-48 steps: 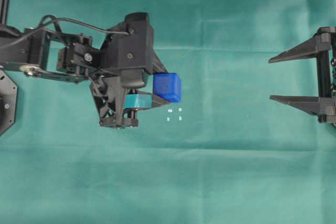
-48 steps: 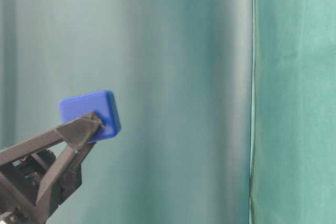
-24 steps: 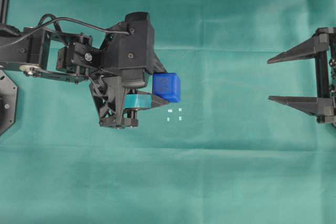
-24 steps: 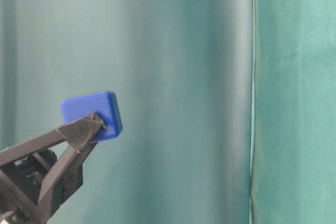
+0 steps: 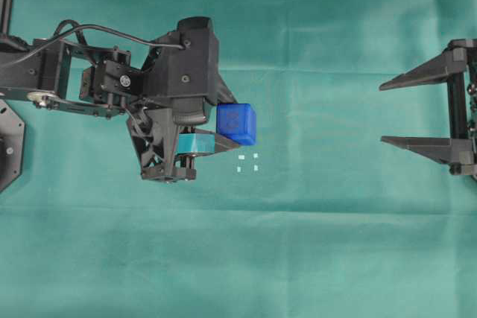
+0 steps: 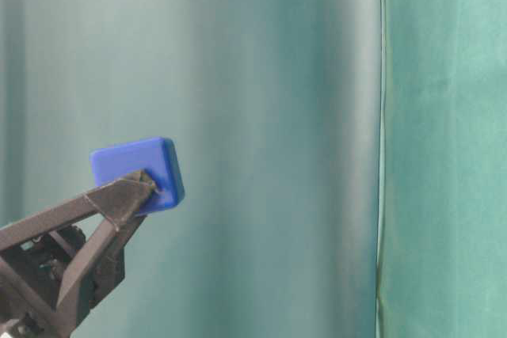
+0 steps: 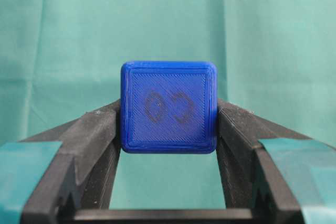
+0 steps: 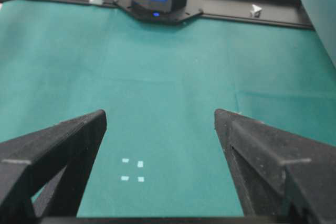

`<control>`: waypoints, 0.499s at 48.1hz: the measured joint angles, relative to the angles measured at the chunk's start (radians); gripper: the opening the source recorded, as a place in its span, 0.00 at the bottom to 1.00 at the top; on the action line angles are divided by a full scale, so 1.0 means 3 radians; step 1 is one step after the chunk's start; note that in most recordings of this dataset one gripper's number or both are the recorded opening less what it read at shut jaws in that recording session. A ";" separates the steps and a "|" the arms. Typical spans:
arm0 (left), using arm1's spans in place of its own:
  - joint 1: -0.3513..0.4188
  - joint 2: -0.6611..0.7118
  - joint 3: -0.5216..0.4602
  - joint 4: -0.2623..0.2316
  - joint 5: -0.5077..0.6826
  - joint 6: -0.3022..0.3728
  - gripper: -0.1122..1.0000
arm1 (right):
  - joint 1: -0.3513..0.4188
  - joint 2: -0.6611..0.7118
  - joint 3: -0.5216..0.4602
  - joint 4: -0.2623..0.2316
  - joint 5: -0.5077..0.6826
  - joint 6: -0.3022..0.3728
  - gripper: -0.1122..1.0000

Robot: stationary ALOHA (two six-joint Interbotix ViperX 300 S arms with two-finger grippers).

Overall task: Handover the blue block to the right arm after grasping it with the left arm, then place it in the designated position.
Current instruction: 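Lift the blue cube with the left gripper and raise it toward center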

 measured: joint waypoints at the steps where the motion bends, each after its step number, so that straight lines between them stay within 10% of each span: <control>1: 0.0000 0.0000 0.0005 0.0000 -0.0005 0.0000 0.52 | 0.0000 0.0000 0.0005 0.0005 0.0000 0.0000 0.94; 24: 0.0000 0.0000 0.0000 0.0000 -0.0026 0.0000 0.52 | 0.0000 0.0000 0.0000 0.0000 0.0000 0.0000 0.94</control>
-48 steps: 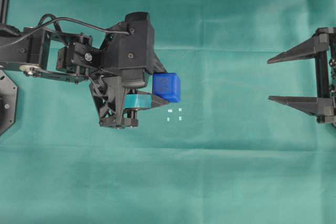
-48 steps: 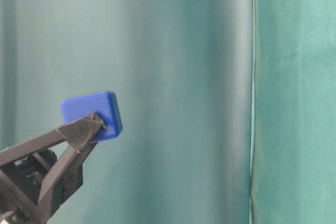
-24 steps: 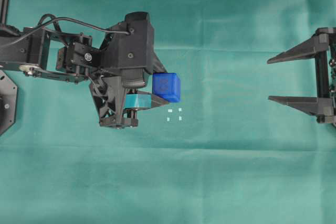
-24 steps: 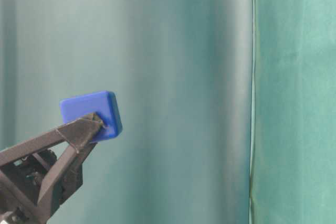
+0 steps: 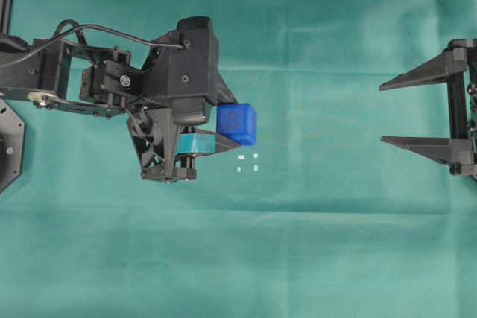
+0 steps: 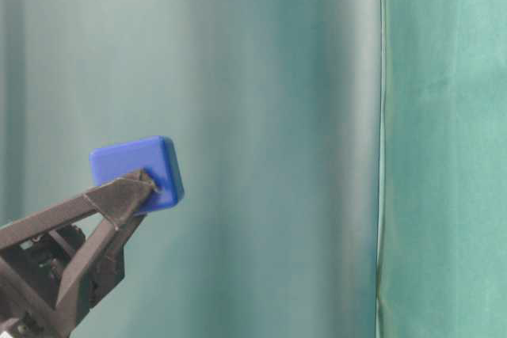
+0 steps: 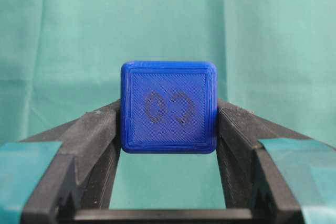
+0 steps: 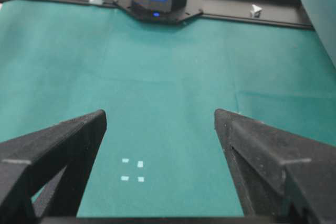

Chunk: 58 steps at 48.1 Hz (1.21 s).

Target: Handover the blue block to the right arm after grasping it with the left arm, then place it in the designated position.

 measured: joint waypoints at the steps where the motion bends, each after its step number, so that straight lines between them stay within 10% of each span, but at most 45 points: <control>1: 0.0000 0.0005 0.0000 -0.0005 -0.0010 0.0000 0.52 | 0.0000 0.0000 0.0000 0.0000 0.0000 0.0000 0.94; 32: 0.0000 -0.0588 0.0956 -0.0020 -0.1733 -0.0046 0.52 | 0.0000 -0.0015 -0.0026 -0.0107 -0.0005 -0.0015 0.94; 58: 0.0000 -0.0654 0.1038 -0.0020 -0.1841 -0.0097 0.52 | 0.0000 -0.0010 -0.0061 -0.0189 0.0000 -0.0031 0.94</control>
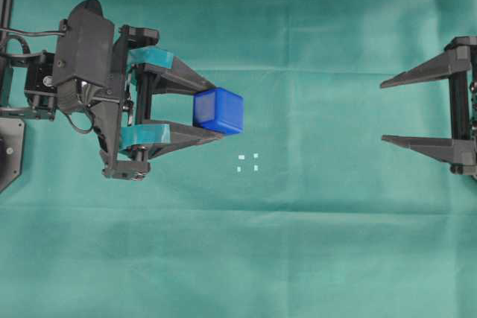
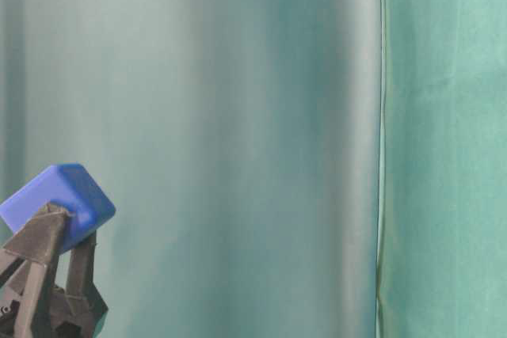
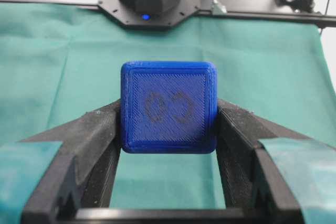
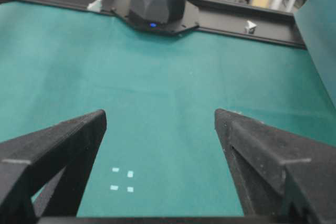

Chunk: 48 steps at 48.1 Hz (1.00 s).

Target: Handover the blue block to the right arm after grasping it with the left arm, then place it in the designated position.

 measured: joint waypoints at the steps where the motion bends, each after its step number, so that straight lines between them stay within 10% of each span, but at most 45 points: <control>1: 0.0005 0.0000 0.0005 -0.0005 0.0000 -0.0005 0.52 | 0.0000 0.0000 -0.0005 0.0000 0.0000 0.0000 0.94; 19: 0.0000 0.0000 0.0000 -0.0005 0.0000 -0.0005 0.52 | 0.0000 -0.0010 -0.0291 -0.0608 0.0527 -0.0169 0.94; 48: 0.0000 0.0000 0.0005 -0.0005 0.0000 -0.0005 0.52 | 0.0000 -0.0015 -0.0435 -0.2598 0.0665 -0.0741 0.93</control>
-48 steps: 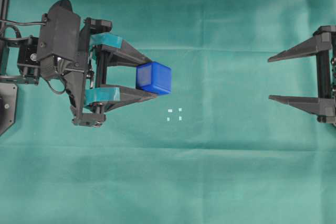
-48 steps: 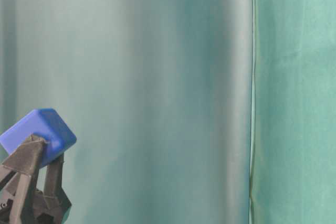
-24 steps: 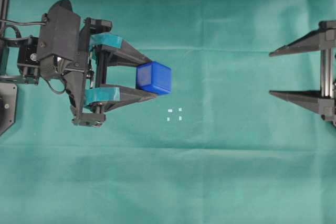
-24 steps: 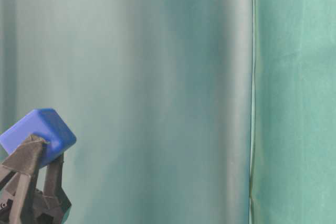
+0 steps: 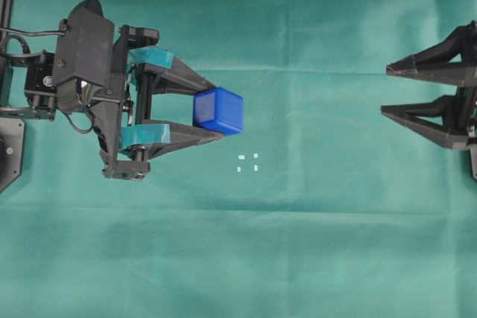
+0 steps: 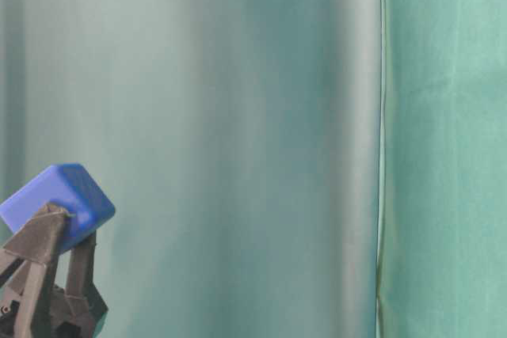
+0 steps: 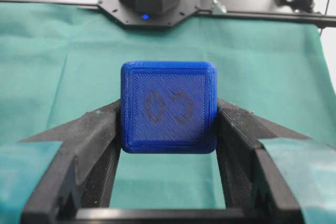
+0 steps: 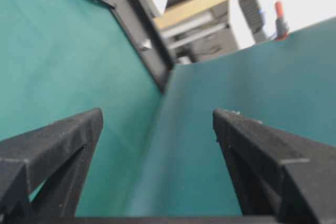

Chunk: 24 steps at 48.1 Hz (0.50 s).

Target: Handover the blue block to the right arm after grasping it with the left arm, then place it in the designated position.

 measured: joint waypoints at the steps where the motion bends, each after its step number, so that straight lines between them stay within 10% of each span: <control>1: 0.0000 0.0000 0.0000 0.0000 0.0000 0.0000 0.52 | 0.0000 0.0000 0.0005 -0.0061 0.0000 -0.0020 0.93; 11: 0.0005 0.0000 -0.0005 0.0000 0.0000 -0.0005 0.52 | 0.0000 0.0000 0.0000 -0.0547 0.0000 -0.0118 0.93; 24: 0.0000 0.0000 0.0000 0.0000 0.0000 0.0000 0.52 | 0.0010 0.0000 -0.0010 -0.0685 -0.0005 -0.0133 0.93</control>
